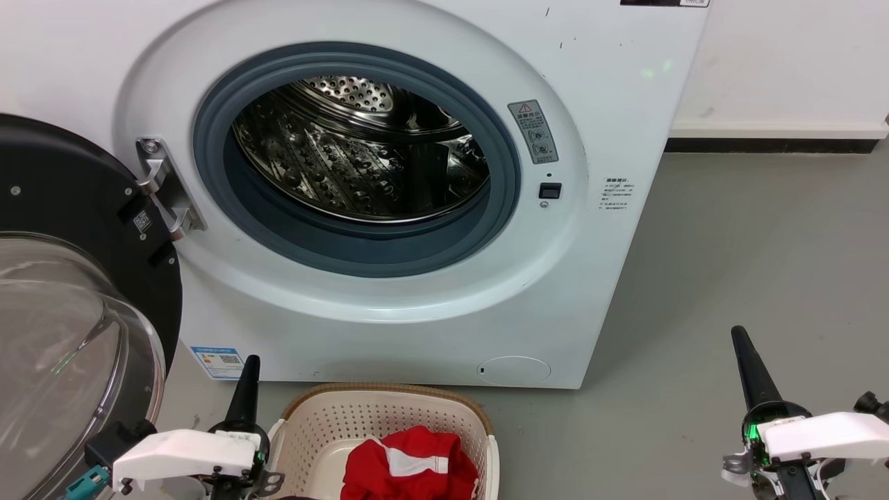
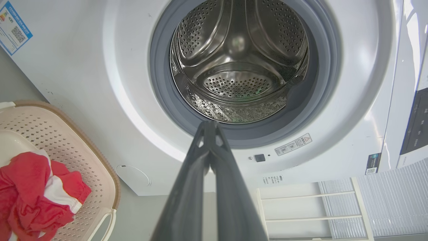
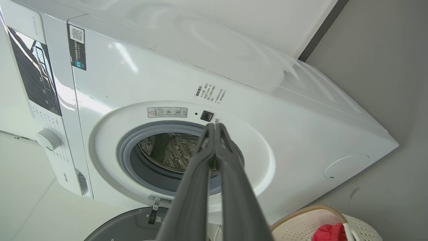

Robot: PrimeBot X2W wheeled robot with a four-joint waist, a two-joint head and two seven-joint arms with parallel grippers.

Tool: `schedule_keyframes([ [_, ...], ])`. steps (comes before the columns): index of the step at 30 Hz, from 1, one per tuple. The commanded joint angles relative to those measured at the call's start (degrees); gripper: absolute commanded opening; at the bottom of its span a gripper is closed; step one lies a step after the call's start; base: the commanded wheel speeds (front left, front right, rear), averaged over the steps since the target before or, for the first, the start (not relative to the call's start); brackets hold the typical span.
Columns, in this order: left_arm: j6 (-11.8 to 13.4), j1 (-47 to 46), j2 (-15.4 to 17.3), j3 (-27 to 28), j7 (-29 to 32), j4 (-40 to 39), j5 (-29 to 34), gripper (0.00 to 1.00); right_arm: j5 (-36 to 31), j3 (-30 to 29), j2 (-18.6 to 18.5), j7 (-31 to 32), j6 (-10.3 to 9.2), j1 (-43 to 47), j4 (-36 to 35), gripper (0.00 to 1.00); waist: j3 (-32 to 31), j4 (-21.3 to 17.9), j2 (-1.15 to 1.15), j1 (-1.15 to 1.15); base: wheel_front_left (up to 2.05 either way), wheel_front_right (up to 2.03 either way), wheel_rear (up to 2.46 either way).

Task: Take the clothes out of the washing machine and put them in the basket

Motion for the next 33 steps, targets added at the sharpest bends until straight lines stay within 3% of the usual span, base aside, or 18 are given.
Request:
schedule_keyframes([
  [1, -0.53, -1.11, 0.38, 0.40, 0.27, -0.17, -1.31, 0.00, 1.39, -0.23, -0.26, 0.23, 0.00, -1.27, 0.06, 0.00, 0.00, -0.01, 0.00, 0.00, 0.00, 0.00, 0.00],
  [33, -2.54, -3.34, 0.16, 2.39, 4.31, 1.52, -16.61, 0.00, 17.04, -1.90, 0.15, 4.50, -0.01, -3.56, 2.94, 0.00, 0.06, -0.44, 0.00, 0.00, 0.00, 0.00, 0.00],
])
